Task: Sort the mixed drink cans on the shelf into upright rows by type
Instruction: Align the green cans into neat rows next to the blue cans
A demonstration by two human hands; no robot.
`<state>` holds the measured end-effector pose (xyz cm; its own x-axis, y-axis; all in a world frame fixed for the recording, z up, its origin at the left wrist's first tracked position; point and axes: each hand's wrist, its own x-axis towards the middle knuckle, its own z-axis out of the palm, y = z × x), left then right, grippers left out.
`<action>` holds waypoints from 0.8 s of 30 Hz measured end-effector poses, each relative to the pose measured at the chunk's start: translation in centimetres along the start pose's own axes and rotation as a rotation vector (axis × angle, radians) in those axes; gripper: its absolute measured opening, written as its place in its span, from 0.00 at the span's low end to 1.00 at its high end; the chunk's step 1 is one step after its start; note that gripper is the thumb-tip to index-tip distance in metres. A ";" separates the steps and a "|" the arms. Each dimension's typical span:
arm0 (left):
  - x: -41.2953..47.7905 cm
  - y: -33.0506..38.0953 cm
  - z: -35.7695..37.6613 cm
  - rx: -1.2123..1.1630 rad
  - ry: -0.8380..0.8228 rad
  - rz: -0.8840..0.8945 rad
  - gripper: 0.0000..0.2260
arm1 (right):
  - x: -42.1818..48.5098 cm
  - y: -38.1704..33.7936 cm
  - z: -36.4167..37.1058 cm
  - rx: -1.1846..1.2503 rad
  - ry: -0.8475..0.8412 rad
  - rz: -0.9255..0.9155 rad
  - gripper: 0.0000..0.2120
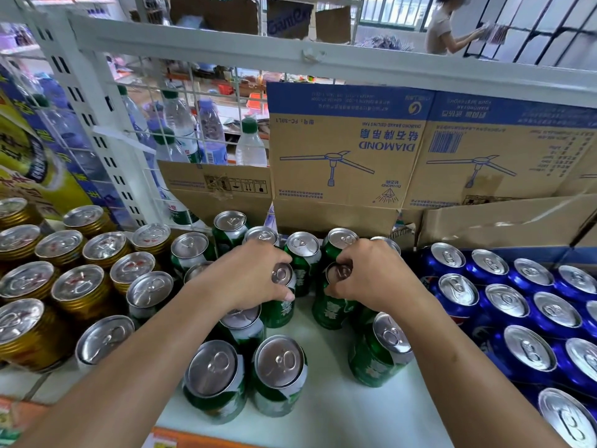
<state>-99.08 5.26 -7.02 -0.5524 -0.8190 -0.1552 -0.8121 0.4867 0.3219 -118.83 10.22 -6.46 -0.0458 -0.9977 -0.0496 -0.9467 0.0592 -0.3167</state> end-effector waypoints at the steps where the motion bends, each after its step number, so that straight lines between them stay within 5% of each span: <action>1: -0.1 0.0 0.0 -0.003 -0.002 -0.001 0.32 | 0.0 0.0 -0.1 0.005 -0.012 0.002 0.16; 24: -0.7 0.3 -0.1 0.024 0.053 0.000 0.31 | -0.2 0.0 -0.3 0.044 -0.080 -0.056 0.11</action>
<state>-98.91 5.93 -6.78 -0.5421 -0.8337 -0.1049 -0.8167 0.4934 0.2993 -118.89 10.36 -6.13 0.0344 -0.9938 -0.1059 -0.9321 0.0063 -0.3622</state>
